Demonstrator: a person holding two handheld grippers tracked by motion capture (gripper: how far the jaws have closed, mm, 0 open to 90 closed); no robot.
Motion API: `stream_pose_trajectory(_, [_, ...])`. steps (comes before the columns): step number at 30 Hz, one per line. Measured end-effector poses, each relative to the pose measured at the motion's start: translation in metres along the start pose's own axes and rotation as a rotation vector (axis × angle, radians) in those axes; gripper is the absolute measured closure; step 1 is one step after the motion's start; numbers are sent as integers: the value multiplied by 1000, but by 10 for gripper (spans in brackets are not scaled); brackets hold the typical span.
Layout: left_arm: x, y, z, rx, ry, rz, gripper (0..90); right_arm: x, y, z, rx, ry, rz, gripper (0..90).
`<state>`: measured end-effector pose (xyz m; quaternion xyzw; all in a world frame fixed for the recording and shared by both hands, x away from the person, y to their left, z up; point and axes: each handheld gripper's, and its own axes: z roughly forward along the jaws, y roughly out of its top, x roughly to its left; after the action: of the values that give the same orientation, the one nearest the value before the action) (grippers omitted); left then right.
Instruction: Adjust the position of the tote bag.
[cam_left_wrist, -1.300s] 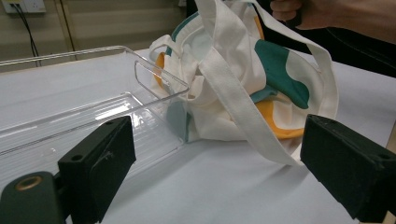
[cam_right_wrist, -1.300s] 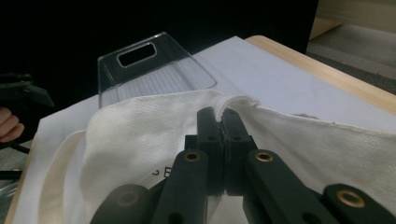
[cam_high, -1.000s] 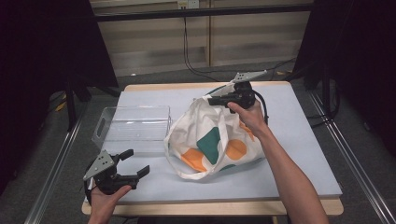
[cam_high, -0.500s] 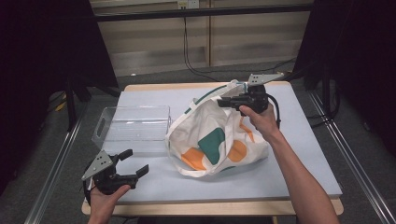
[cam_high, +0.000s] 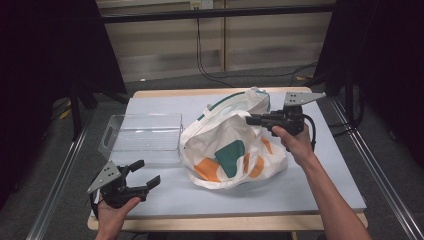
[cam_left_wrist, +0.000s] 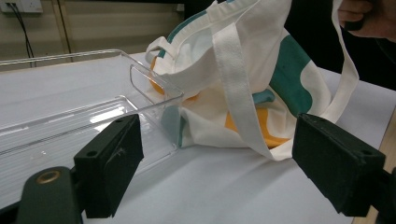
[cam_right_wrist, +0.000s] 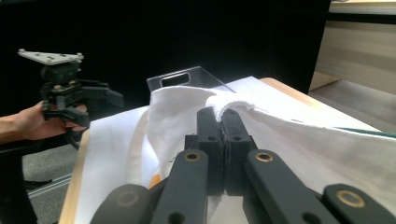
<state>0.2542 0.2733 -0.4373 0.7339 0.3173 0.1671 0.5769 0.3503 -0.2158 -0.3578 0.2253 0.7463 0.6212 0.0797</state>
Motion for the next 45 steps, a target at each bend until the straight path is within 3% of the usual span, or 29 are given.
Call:
stream_pose_trajectory(12, [-3,5,3,-17,-24,-5,189,22,-12,-30,1,-4,-33,883])
stream_pose_trajectory(26, [-7,13,6,-22,-30,6,195,44,-53,-61,58,1,3,883])
stream_pose_trajectory(29, [-8,15,8,-12,-38,11,200,46,-62,-66,62,-2,17,883])
stream_pose_trajectory(33, [-11,17,14,-17,-64,24,201,53,-82,-69,109,-19,18,883])
stream_pose_trajectory(40, [-12,18,14,-19,-62,32,201,44,-103,-78,133,-56,75,883])
stream_pose_trajectory(41, [-12,18,14,-23,-56,22,201,42,-111,-78,179,-68,77,883])
stream_pose_trajectory(45, [-10,16,14,-11,-61,18,201,40,-123,-76,209,-67,101,882])
